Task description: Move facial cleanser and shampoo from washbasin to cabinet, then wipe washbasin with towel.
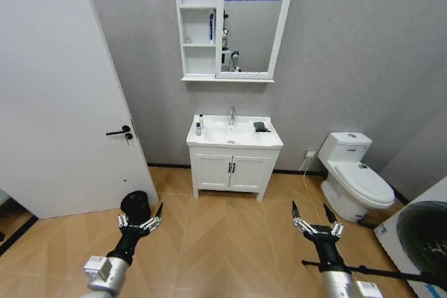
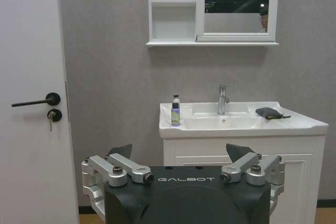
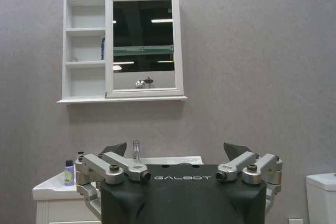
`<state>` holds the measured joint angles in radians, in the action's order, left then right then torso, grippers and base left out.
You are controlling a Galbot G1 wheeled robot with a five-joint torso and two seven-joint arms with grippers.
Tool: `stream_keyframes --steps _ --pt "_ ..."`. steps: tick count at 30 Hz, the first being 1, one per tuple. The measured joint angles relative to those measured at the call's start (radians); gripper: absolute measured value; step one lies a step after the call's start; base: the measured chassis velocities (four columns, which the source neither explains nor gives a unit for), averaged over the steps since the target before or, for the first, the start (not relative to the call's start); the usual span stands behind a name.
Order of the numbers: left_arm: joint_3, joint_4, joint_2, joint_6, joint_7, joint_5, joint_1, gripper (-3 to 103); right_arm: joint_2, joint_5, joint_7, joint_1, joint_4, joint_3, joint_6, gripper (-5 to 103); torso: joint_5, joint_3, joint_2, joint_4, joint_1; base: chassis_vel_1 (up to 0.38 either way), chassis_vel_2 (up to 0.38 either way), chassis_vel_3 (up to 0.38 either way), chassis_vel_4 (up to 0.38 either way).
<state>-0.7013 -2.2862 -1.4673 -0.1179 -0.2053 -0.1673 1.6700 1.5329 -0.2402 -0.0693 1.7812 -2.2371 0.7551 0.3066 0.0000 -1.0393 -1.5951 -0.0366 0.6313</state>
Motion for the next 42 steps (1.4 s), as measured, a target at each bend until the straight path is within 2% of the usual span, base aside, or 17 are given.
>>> stream_keyframes --steps 3,9,25,42 --pt "0.027 0.003 -0.012 0.005 0.0 0.024 0.0 98 0.001 0.003 -0.004 0.002 0.011 0.0 0.037 100 0.0 0.0 0.0 0.0 0.0 0.0 0.0 0.0 0.0" --pt "0.049 0.003 -0.02 0.01 0.002 0.047 0.002 98 -0.002 -0.008 -0.024 0.014 0.013 0.005 0.061 100 0.0 0.0 0.0 0.0 0.0 0.0 0.0 0.0 0.0" --pt "0.093 0.035 -0.015 0.04 -0.002 0.077 -0.004 98 0.017 0.001 -0.058 0.039 -0.008 -0.002 0.064 100 0.0 0.0 0.0 0.0 0.0 -0.016 0.012 0.011 -0.012" --pt "0.159 0.08 -0.029 0.065 0.006 0.114 -0.032 98 0.029 0.006 -0.062 0.069 -0.019 -0.002 0.086 100 -0.0001 0.0 0.0 -0.0001 0.0 -0.214 0.221 0.215 -0.223"
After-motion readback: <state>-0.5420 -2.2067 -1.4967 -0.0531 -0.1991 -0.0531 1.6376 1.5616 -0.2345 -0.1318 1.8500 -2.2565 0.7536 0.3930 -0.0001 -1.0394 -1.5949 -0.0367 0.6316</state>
